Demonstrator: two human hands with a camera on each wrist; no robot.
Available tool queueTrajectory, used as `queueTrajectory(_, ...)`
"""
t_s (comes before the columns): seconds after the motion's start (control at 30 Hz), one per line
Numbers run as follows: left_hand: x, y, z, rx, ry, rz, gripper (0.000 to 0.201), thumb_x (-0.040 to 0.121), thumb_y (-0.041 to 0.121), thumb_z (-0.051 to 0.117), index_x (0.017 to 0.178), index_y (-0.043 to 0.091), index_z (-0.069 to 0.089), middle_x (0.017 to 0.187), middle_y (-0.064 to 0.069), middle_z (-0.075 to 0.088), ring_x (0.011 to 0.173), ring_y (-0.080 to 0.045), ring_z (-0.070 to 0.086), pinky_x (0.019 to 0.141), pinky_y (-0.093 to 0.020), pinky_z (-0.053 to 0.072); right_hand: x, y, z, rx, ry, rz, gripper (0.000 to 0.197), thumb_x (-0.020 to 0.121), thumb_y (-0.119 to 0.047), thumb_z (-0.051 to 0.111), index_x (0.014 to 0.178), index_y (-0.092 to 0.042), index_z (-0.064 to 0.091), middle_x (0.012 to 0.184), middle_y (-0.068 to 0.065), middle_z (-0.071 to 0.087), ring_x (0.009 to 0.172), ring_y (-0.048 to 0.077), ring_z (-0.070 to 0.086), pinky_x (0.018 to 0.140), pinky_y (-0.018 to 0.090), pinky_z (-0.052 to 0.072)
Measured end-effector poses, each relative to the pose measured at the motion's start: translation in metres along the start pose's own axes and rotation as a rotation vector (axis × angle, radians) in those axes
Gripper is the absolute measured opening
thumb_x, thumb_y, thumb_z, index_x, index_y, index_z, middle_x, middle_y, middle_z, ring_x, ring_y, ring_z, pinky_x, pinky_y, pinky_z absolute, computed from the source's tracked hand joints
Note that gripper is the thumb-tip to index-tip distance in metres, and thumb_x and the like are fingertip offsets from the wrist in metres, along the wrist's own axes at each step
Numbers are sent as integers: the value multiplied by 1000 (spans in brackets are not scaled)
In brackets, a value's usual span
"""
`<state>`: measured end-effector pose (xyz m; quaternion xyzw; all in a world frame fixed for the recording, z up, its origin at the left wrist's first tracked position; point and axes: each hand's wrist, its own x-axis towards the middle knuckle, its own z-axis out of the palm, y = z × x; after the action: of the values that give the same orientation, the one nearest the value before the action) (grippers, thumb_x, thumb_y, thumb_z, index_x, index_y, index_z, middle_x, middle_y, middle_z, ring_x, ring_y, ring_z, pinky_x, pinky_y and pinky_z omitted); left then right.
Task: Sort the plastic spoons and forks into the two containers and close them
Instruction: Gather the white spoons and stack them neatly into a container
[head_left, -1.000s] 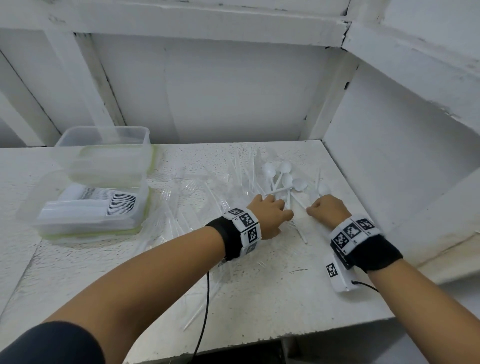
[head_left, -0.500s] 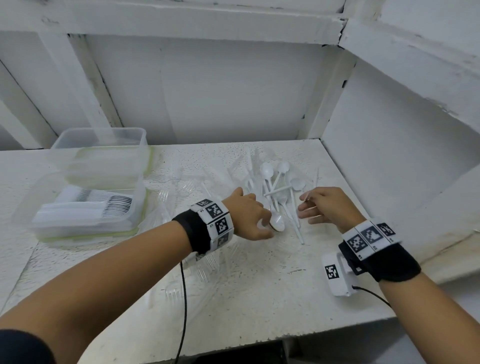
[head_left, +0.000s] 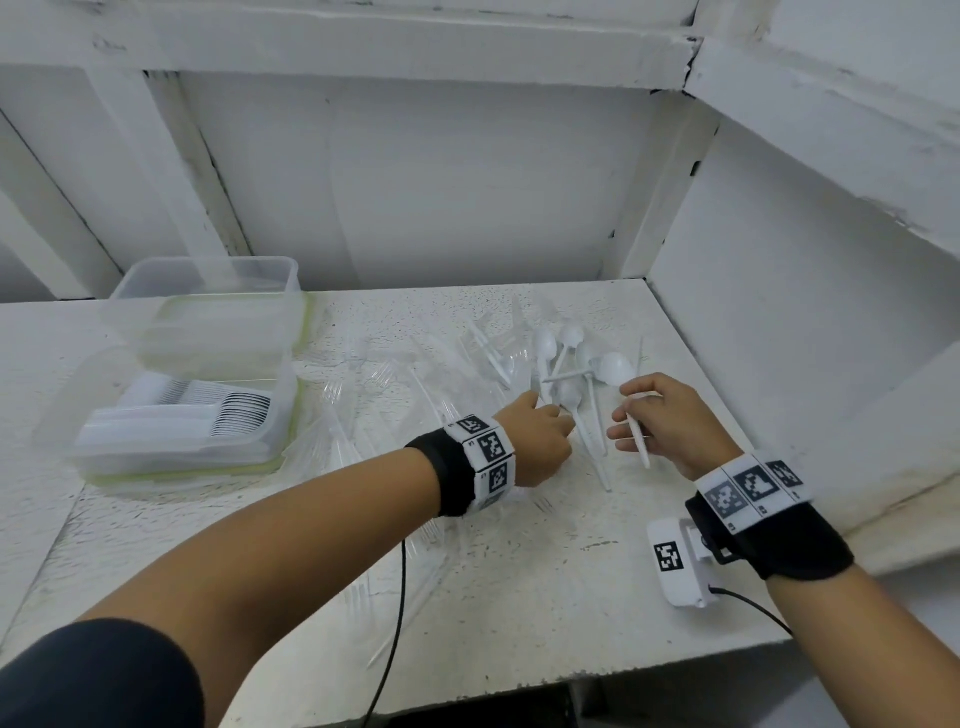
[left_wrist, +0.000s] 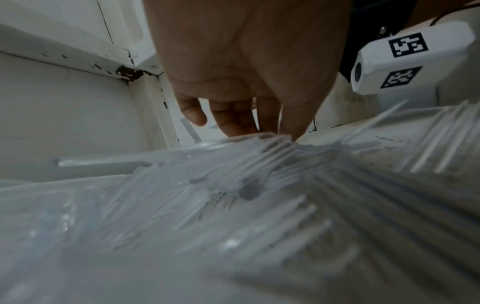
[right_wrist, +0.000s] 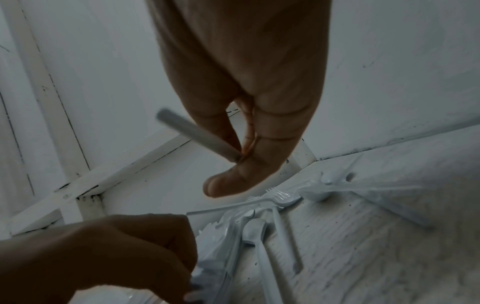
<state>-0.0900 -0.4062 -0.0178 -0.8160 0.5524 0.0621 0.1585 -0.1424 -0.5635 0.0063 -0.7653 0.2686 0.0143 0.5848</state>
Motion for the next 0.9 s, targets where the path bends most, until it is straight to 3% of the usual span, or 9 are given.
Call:
queueTrajectory(0.13,-1,-2,5,-33,-16,18,41,93,42,44,123,15,53,123,-6,48,114,-24,41,92,-37,32,0,2,0,-13,4,11,22,88,3,46,105,-10,51,86,14,61,66,21,65,53,26,56)
queueTrajectory(0.33,1,11,0,67,34,9,23,93,14,46,112,14,60,108,-2,58,107,-23,45,88,-36,31,-2,3,7,-30,5,2,26,87,4,45,107,-11,51,83,12,62,66,20,64,55,25,55)
queueTrajectory(0.43,-4,9,0,-32,153,25,21,94,13,44,108,13,59,101,-2,58,104,-24,46,80,-34,26,-3,6,6,-51,14,-23,33,88,2,45,116,-14,48,84,10,63,68,18,63,59,25,52)
queueTrajectory(0.6,-20,-7,-5,-435,257,-30,26,92,37,52,107,19,64,110,3,60,108,-17,46,89,-33,28,2,16,4,-90,16,-33,38,91,2,43,128,-5,50,83,7,61,70,14,59,58,21,49)
queueTrajectory(0.67,-28,-13,-10,-644,362,-66,27,91,36,55,105,14,65,106,0,63,101,-16,51,88,-32,36,5,20,4,-65,23,-3,38,90,2,43,127,-3,51,85,8,60,72,14,58,60,22,49)
queueTrajectory(0.73,-38,-20,-15,-899,508,-126,26,92,29,55,101,7,63,100,-5,64,90,-15,54,82,-23,43,8,23,6,-66,34,16,36,90,1,44,124,-4,52,86,7,60,75,14,57,61,23,48)
queueTrajectory(0.77,-43,-24,-19,-1014,580,-181,23,94,27,53,100,6,60,98,-5,64,87,-15,56,80,-21,45,9,24,7,-87,43,16,34,89,1,44,122,-5,52,86,6,60,75,14,57,62,23,47)
queueTrajectory(0.83,-52,-32,-26,-1249,727,-310,15,97,26,45,97,14,53,97,-3,65,88,-17,62,82,-25,51,10,24,9,-165,65,2,26,89,-3,45,112,-10,53,84,4,59,72,12,53,59,22,43)
queueTrajectory(0.9,-61,-40,-32,-1519,871,-387,10,100,27,37,93,24,45,91,1,67,85,-14,66,82,-28,52,11,23,11,-290,83,-43,8,90,-10,48,93,-15,54,84,4,57,66,10,48,56,21,35)
